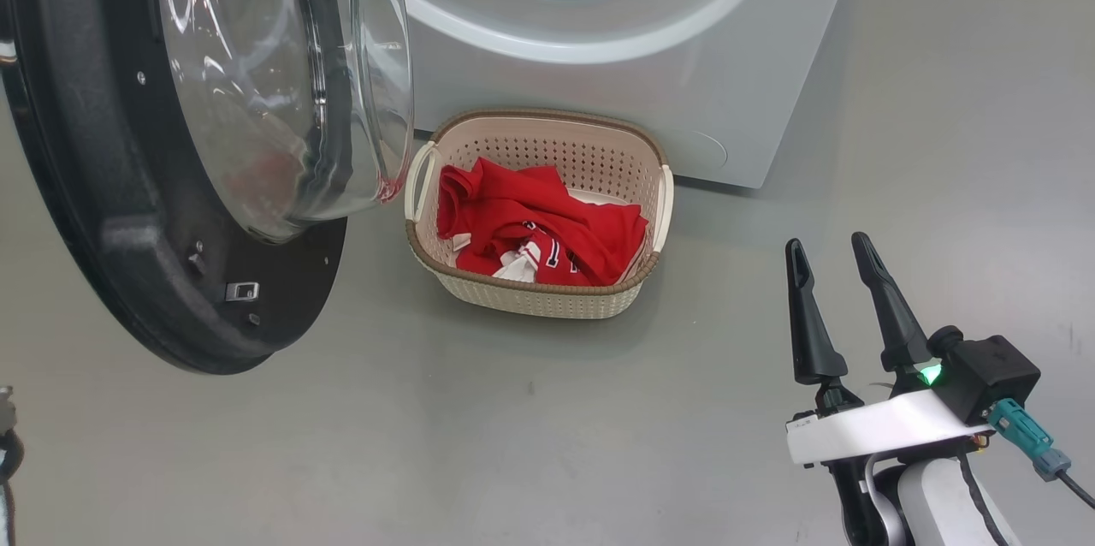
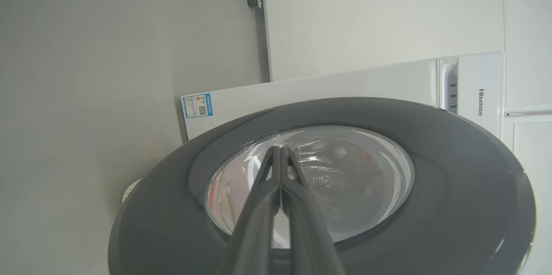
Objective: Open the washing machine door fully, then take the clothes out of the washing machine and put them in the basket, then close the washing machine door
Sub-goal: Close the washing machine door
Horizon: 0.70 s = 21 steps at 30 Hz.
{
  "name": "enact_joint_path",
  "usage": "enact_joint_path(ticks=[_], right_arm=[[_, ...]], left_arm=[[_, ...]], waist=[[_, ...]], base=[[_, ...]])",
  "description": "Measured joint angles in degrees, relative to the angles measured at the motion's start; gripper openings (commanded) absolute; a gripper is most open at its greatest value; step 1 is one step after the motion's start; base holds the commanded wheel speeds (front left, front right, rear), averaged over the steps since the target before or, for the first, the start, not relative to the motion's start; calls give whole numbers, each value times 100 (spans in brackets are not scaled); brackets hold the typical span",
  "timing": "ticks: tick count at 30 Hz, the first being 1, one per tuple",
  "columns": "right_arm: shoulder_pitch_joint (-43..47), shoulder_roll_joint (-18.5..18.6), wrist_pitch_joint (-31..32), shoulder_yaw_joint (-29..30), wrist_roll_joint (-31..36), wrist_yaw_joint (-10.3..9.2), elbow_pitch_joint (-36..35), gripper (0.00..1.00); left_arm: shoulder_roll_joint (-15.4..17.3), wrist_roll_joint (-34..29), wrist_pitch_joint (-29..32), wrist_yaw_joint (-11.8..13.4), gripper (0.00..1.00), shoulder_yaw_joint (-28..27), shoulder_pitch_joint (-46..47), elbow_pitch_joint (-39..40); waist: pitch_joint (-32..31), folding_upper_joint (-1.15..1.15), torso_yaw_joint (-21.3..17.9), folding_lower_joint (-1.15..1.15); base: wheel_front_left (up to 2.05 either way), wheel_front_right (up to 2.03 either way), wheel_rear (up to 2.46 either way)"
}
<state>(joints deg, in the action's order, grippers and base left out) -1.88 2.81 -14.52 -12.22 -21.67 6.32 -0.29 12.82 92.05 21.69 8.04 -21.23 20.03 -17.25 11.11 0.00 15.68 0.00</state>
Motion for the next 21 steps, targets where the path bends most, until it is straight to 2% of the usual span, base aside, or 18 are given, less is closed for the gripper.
enact_joint_path(ticks=[4, 13, 21], right_arm=[[-1, 0, 0, 9, 1, 0, 1, 100], [-2, 0, 0, 18, 1, 0, 1, 100], [-2, 0, 0, 19, -1, 0, 3, 100]], left_arm=[[10, 312, 374, 24, 0, -103, 86, -56], [76, 526, 1248, -10, 0, 280, 110, -44], [136, 661, 1608, -26, 0, 381, -42, -181]], waist=[[2, 0, -20, 0], [-22, 0, -39, 0], [-41, 0, -39, 0]], base=[[0, 0, 0], [0, 0, 0], [0, 0, 0]])
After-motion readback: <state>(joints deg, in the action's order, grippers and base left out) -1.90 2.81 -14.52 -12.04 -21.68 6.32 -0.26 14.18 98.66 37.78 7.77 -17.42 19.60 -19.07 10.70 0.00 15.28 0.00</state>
